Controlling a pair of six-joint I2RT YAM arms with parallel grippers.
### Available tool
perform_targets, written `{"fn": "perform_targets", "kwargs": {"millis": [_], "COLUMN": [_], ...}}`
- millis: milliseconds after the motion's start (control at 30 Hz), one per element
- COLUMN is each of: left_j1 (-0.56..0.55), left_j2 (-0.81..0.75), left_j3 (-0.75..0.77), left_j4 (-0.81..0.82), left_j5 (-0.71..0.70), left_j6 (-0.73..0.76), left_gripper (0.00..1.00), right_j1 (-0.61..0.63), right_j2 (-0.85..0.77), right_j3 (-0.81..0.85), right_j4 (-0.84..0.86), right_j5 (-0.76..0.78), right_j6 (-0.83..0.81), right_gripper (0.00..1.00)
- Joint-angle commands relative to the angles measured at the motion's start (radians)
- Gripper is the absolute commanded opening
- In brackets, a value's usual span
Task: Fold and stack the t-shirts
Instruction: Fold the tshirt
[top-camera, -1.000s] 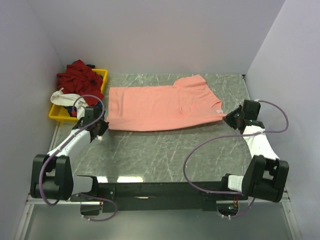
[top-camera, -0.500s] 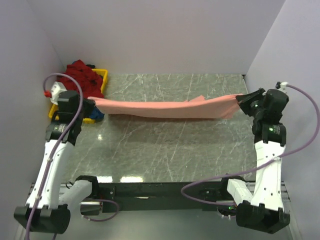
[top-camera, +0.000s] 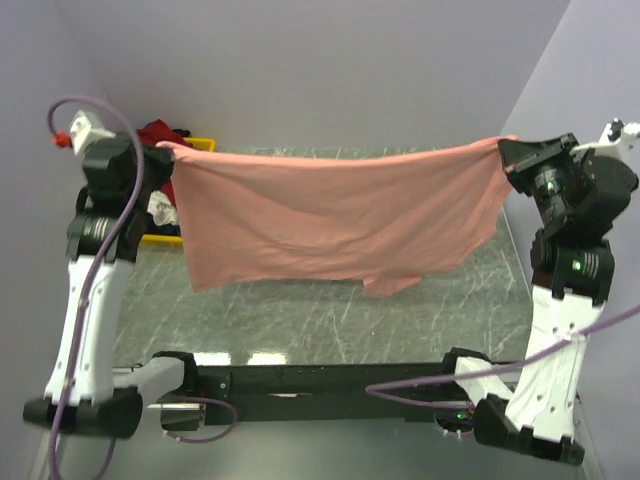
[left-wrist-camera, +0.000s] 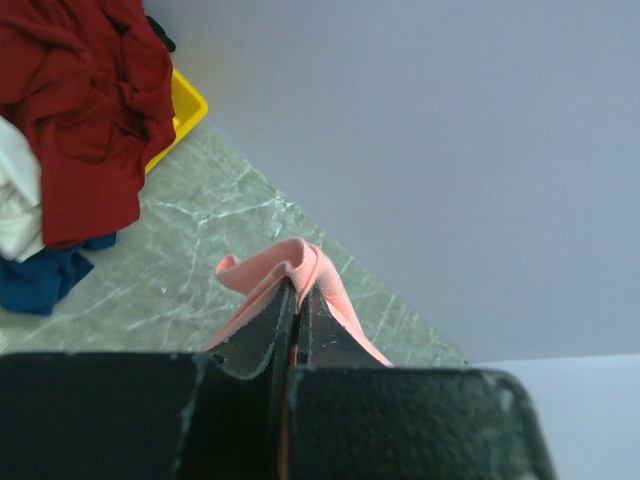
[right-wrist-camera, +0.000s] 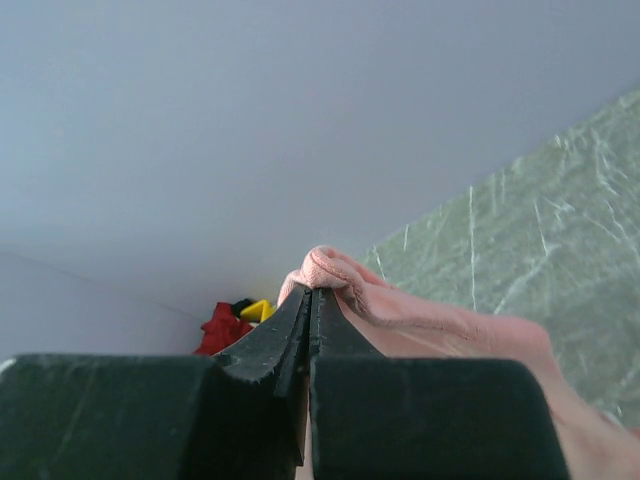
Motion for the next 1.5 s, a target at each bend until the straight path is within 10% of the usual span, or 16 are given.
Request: {"fn": "perform_targets", "kwargs": {"millis": [0, 567, 1067, 1467], "left_j1": [0.019, 0.068, 0.096, 0.078], "left_j2": [0.162, 0.748, 0.371, 0.219], "left_j3": [0.085, 0.741, -0.271, -0.851], "left_j4": [0.102, 0.209, 0.445, 0.436], "left_j5": [0.012, 0.192, 0.224, 0.158], "left_j6": [0.031, 0.051, -0.012, -0.161], "left_gripper": [0.0, 0.0, 0.0, 0.0], "right_j1": [-0.008, -0.005, -0.006, -0.039], "right_j2": [0.127, 0.612, 0.236, 0.253], "right_j3": [0.039, 0.494, -0.599, -1.017], "right_j4": [0.163, 0.315, 0.514, 0.392], "right_j5": [-0.011, -0.07, -0.082, 0.027], "right_j6": [0.02, 0.071, 0.076, -0.027], "right_gripper": [0.0, 0.0, 0.0, 0.0]}}
